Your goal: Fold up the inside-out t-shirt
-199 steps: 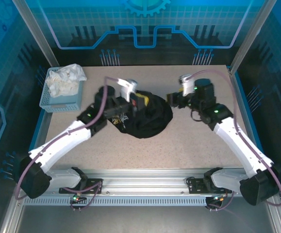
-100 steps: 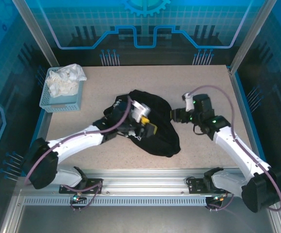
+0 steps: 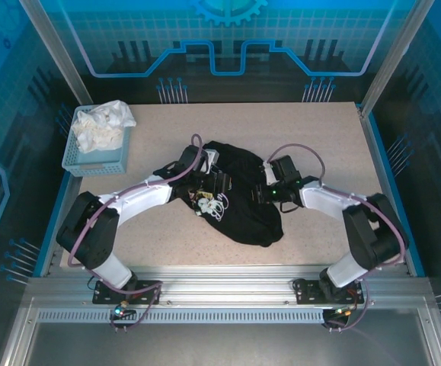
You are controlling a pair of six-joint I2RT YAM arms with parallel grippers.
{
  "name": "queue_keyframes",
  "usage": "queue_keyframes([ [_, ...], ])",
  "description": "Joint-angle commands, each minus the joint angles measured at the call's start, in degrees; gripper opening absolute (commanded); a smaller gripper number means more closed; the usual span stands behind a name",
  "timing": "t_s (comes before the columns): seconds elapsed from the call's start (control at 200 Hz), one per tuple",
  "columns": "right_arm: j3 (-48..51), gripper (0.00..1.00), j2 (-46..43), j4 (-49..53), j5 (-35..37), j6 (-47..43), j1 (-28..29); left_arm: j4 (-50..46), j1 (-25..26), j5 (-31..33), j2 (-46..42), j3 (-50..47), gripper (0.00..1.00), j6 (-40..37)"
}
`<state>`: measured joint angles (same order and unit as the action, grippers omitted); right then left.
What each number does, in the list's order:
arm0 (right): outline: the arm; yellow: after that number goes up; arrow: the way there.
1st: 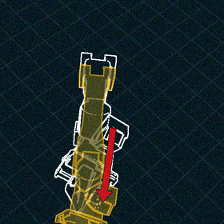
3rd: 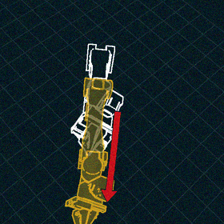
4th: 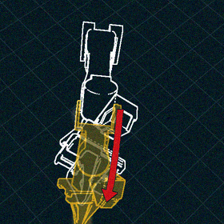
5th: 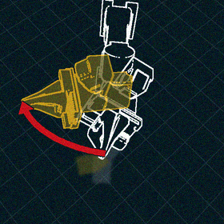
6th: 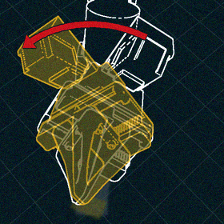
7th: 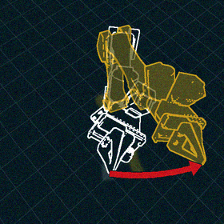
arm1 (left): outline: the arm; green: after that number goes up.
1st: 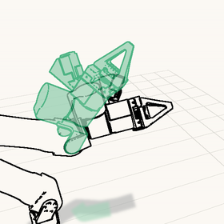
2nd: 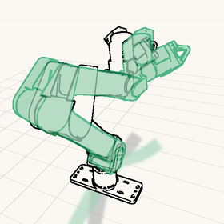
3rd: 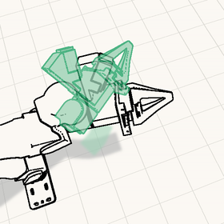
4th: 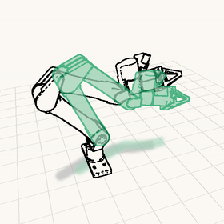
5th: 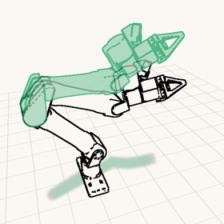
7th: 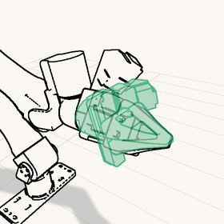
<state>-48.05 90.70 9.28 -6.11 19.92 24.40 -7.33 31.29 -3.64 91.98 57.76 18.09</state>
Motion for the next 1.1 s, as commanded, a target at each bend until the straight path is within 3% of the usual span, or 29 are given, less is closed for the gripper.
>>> queue_keyframes([
  [0.0, -4.46, 0.07, 0.44, -2.26, -3.96, -1.96, -0.37, -1.65, 0.04, 3.27, -2.07, -0.86, 0.76, 0.09],
  [0.055, -4.51, 0.02, -3.55, -0.61, -2.62, -3.65, -0.42, -1.34, -0.08, 4.33, -3.95, -2.11, 0.76, -0.20],
  [0.155, -4.66, 0.02, -12.57, 2.44, -2.78, -7.52, -0.28, 1.62, -1.29, 4.56, -7.98, -5.36, 0.78, -0.20],
  [0.37, -5.38, 0.00, -23.37, 5.34, -6.88, -12.36, -1.26, 6.41, -2.64, -2.83, -9.06, -6.58, 0.78, 1.40],
  [0.675, -3.13, 0.01, -23.51, 6.72, -8.21, -9.52, -5.60, 5.83, -1.19, -10.85, -4.62, -2.64, 0.79, -0.89],
  [0.88, -4.00, 0.02, -20.81, 7.16, -11.66, -5.59, -10.22, 3.79, 5.34, -6.83, -0.12, 1.22, 0.79, -10.37],
  [0.99, -5.41, 0.02, -17.87, 6.60, -11.31, -1.80, -13.35, 1.11, 5.61, -7.86, 4.64, 4.01, 0.71, -9.65],
  [1.095, -8.20, 0.07, -11.90, 7.07, -5.63, -1.51, -15.75, 4.15, 6.60, -13.96, 6.73, 1.52, 0.62, -10.25],
])
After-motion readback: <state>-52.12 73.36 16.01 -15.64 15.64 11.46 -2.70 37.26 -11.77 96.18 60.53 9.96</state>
